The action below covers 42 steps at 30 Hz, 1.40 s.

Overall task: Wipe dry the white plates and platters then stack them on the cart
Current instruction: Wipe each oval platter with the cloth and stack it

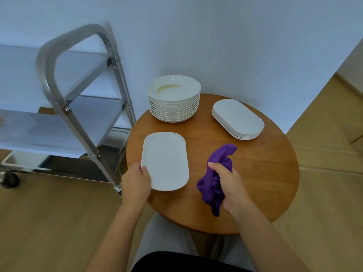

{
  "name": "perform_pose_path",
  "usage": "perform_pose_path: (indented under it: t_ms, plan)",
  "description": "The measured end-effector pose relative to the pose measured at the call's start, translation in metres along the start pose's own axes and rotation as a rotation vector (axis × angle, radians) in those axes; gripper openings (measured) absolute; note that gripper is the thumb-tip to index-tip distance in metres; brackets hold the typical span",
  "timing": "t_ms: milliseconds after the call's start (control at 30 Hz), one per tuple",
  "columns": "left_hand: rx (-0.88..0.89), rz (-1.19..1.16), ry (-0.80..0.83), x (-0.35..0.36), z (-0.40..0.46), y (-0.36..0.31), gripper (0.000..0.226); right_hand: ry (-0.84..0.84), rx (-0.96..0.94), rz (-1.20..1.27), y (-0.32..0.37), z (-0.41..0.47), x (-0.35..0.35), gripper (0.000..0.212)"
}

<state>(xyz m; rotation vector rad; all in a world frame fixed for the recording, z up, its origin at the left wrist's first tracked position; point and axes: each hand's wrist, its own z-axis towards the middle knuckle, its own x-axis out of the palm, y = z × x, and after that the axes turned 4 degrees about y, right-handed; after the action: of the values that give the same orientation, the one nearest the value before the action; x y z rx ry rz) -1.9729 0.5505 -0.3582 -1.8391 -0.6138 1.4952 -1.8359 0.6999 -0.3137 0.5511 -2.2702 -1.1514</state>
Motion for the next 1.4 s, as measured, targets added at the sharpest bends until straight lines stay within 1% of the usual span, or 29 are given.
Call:
perform_pose_path:
  t_ms: [167, 267, 367, 433, 500, 567, 600, 667, 733, 800, 867, 1000, 1067, 1233, 1300, 1400]
  plan:
    - [0.061, 0.086, -0.008, 0.004, 0.011, 0.007, 0.036, -0.013, 0.025, -0.025, -0.003, 0.011, 0.001, 0.023]
    - [0.08, 0.116, -0.025, 0.005, 0.014, 0.007, 0.033, -0.004, 0.047, -0.027, -0.006, 0.016, 0.002, 0.021]
    - [0.058, 0.139, -0.015, 0.006, 0.013, 0.007, 0.026, 0.002, 0.056, -0.032, -0.009, 0.02, 0.002, 0.02]
    - [0.055, 0.223, -0.017, 0.004, 0.012, 0.001, 0.02, 0.006, 0.052, -0.038, -0.011, 0.022, 0.001, 0.019]
    - [0.09, 0.326, -0.069, 0.004, 0.011, -0.013, 0.033, 0.007, 0.05, -0.04, -0.011, 0.024, -0.002, 0.021]
    - [0.156, 0.289, -0.102, 0.005, 0.01, -0.034, 0.041, -0.01, 0.046, -0.039, -0.008, 0.027, -0.007, 0.028]
    - [0.191, 0.236, -0.082, 0.009, 0.009, -0.045, 0.04, -0.021, 0.04, -0.032, -0.006, 0.029, -0.01, 0.032]
    - [0.223, 0.132, 0.019, 0.025, 0.008, -0.067, 0.034, -0.045, 0.028, 0.0, -0.001, 0.032, -0.017, 0.038]
    - [0.235, 0.052, 0.122, 0.048, 0.007, -0.088, 0.026, -0.073, 0.029, 0.045, 0.006, 0.037, -0.026, 0.038]
    - [0.279, 0.008, 0.225, 0.074, 0.006, -0.108, 0.02, -0.082, 0.032, 0.08, 0.013, 0.043, -0.038, 0.029]
    - [0.311, -0.001, 0.326, 0.098, 0.01, -0.127, 0.022, -0.096, 0.023, 0.094, 0.019, 0.048, -0.052, 0.02]
    - [0.23, -0.063, 0.486, 0.147, 0.024, -0.161, 0.032, -0.153, 0.007, 0.122, 0.028, 0.06, -0.077, 0.012]
    - [0.165, -0.1, 0.52, 0.172, 0.029, -0.176, 0.037, -0.184, -0.006, 0.125, 0.032, 0.067, -0.088, 0.008]
    - [0.013, -0.167, 0.548, 0.215, 0.043, -0.2, 0.047, -0.208, -0.032, 0.114, 0.038, 0.081, -0.106, 0.01]
    - [-0.006, -0.163, 0.574, 0.223, 0.047, -0.202, 0.044, -0.204, -0.03, 0.101, 0.039, 0.084, -0.111, 0.011]
    - [-0.088, -0.222, 0.591, 0.23, 0.05, -0.203, 0.029, -0.19, -0.031, 0.105, 0.04, 0.086, -0.114, 0.009]
